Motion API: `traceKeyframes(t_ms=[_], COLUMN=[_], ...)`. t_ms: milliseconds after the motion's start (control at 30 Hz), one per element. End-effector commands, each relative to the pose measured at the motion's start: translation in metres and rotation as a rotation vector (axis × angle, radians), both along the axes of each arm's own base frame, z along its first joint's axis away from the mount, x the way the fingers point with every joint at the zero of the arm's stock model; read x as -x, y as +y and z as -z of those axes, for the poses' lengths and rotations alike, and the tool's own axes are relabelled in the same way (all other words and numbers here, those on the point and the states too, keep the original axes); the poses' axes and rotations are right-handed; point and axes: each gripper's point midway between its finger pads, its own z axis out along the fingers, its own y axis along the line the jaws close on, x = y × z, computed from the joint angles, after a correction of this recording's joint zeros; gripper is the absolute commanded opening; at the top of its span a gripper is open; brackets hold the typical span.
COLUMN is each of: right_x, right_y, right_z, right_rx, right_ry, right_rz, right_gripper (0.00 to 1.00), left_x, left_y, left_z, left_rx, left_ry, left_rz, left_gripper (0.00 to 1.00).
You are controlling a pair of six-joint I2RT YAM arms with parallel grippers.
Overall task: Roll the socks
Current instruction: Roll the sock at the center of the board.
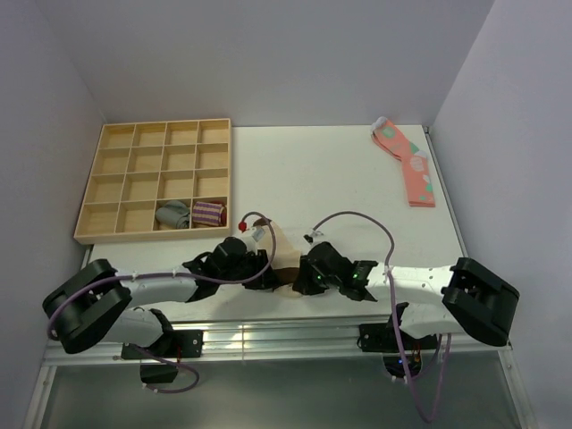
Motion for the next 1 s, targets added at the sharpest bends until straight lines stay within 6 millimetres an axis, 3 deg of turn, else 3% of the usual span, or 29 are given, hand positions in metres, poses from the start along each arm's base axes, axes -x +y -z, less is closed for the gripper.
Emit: traceKeyframes(t_ms=[0,100,300,733,967], right_x=[0.015,0.02,0.017,0.009,0.007], right_y=[-0.023,-0.021,-0.022,-0.005,-0.01], right_z=[0.017,0.017,0.015,0.003,0.008], right_rx=[0.121,0.108,0.117,0.101,0.14], right_ry=[0.126,0.186,0.298,0.461,0.511], right_rz=[-0.021,-0.061,-0.112,-0.237,-0.244], right_gripper=[0.09,0.09,0.09,0.1,0.1], left_x=[-0.017,-0.025,-0.021,0.0,0.011], left_y=[0.009,0.013,0.008,-0.007,-0.019], left_z=[-0.013,-0.027,-0.047,-0.032,-0.034], left_rx=[-0.02,-0.012,-0.017,-0.05,-0.023], left_ry=[-0.129,-0.212,-0.404,-0.571,-0.611], left_rz=[-0.075,-0.122,-0.149,-0.131,-0.064], left_gripper=[0.36,0.36,0.36,0.35,0.37])
